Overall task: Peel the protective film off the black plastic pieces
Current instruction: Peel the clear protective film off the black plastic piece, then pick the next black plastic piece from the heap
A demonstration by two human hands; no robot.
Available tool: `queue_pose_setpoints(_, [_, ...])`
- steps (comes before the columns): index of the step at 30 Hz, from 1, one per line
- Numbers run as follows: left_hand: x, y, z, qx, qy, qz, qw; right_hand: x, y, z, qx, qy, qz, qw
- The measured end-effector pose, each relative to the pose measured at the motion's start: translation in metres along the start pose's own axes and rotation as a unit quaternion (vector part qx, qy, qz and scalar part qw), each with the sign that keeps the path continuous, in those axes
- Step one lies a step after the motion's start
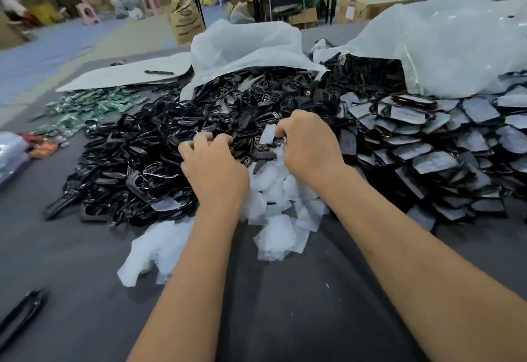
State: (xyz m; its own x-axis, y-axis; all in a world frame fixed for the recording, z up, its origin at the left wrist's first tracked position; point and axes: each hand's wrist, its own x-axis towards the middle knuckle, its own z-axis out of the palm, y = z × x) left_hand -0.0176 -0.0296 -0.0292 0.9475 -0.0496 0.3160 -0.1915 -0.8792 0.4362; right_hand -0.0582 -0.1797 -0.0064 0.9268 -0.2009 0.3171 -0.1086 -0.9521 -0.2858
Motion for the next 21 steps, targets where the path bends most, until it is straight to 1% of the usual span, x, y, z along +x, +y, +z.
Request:
queue_pose_setpoints(3, [0.002,-0.016,0.0,0.009,-0.016,0.012,1.0,0.002,-0.01,0.015,-0.02,-0.002,0.015,1.0])
queue_pose_setpoints(6, [0.005,-0.025,-0.002,-0.04,0.015,0.037,0.998,0.003,-0.015,0.021,-0.009,0.005,0.077,0.997])
queue_pose_setpoints(9, [0.003,-0.033,-0.005,-0.1,0.048,0.049,0.993,0.002,-0.013,0.019,0.022,0.03,0.118,0.992])
queue_pose_setpoints(12, [-0.001,-0.04,-0.009,-0.173,0.109,0.079,0.976,0.003,-0.008,0.014,0.033,0.043,0.151,0.987])
queue_pose_setpoints(15, [-0.003,-0.041,-0.01,-0.179,0.176,0.105,0.962,0.006,-0.007,0.011,0.034,0.021,0.164,0.986])
queue_pose_setpoints(16, [-0.003,-0.041,-0.01,-0.176,0.195,0.106,0.959,0.006,-0.006,0.012,0.043,0.028,0.161,0.986])
queue_pose_setpoints(19, [-0.005,-0.036,-0.011,-0.202,0.24,0.111,0.943,0.004,-0.002,0.015,0.113,0.092,0.134,0.98])
queue_pose_setpoints(20, [-0.006,-0.033,-0.011,-0.23,0.24,0.112,0.937,0.002,-0.003,0.016,0.158,0.101,0.128,0.974])
queue_pose_setpoints(21, [-0.006,-0.031,-0.009,-0.264,0.227,0.108,0.931,0.0,-0.005,0.018,0.226,0.097,0.128,0.961])
